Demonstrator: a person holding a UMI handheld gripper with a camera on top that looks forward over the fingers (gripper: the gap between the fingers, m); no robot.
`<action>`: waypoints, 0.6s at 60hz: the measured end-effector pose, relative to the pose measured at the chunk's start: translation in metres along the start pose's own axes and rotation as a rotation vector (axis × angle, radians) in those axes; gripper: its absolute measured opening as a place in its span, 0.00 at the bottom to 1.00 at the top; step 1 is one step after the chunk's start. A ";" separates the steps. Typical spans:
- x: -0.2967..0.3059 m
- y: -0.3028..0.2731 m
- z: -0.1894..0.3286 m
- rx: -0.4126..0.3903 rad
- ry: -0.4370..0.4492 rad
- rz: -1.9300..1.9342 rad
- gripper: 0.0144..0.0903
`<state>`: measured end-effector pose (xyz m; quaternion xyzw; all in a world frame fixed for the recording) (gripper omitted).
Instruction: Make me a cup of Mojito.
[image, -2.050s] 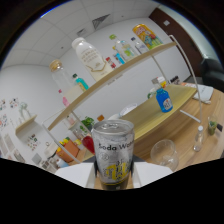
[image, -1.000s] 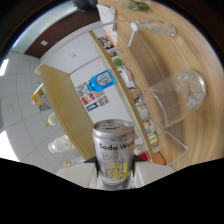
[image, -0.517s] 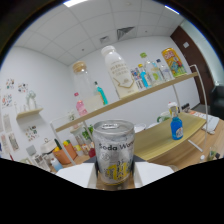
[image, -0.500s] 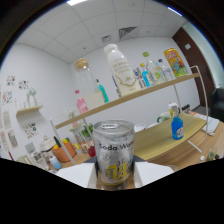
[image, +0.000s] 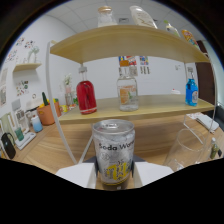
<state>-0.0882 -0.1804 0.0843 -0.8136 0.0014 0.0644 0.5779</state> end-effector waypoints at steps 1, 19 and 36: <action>0.000 0.002 0.001 -0.004 0.003 -0.002 0.48; -0.004 0.021 -0.003 -0.009 0.014 -0.047 0.52; -0.009 0.028 -0.030 -0.097 0.020 -0.087 0.94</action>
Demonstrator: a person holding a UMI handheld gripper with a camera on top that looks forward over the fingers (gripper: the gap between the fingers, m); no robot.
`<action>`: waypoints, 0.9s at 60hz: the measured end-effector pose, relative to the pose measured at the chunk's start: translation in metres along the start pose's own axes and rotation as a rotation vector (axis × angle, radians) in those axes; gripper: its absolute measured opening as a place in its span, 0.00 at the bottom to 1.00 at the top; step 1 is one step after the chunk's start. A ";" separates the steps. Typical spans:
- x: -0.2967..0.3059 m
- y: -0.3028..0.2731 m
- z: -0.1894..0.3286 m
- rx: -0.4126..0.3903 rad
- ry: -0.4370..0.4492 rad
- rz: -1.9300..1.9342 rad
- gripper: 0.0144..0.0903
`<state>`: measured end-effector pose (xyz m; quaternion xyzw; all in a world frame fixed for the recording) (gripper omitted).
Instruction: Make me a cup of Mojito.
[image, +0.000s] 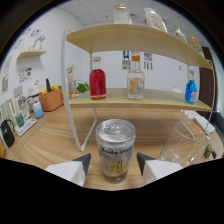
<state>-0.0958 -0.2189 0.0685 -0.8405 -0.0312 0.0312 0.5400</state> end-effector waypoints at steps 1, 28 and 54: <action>0.000 -0.001 -0.003 -0.010 0.001 0.000 0.94; 0.024 -0.033 -0.140 -0.086 0.020 -0.024 0.94; 0.103 -0.032 -0.193 -0.115 0.120 -0.011 0.94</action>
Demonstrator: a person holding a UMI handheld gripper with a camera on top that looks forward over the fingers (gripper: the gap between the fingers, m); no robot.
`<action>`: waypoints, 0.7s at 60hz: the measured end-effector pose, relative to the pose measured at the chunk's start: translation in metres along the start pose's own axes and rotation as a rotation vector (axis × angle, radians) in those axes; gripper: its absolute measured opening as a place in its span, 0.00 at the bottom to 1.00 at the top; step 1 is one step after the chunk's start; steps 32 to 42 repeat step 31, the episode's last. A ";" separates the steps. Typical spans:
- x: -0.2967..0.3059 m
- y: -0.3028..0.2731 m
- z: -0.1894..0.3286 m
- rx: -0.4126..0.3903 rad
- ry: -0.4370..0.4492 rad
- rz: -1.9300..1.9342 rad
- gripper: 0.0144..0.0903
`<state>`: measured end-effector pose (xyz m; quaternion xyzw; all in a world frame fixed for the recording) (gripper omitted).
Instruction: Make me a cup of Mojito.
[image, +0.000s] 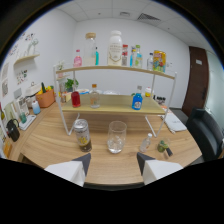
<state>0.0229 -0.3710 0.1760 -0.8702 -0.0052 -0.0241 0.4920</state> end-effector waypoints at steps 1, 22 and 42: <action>0.002 -0.001 0.000 0.000 -0.001 0.001 0.94; 0.035 0.002 0.000 -0.017 -0.021 0.008 0.94; 0.037 0.005 -0.001 -0.026 -0.048 -0.004 0.94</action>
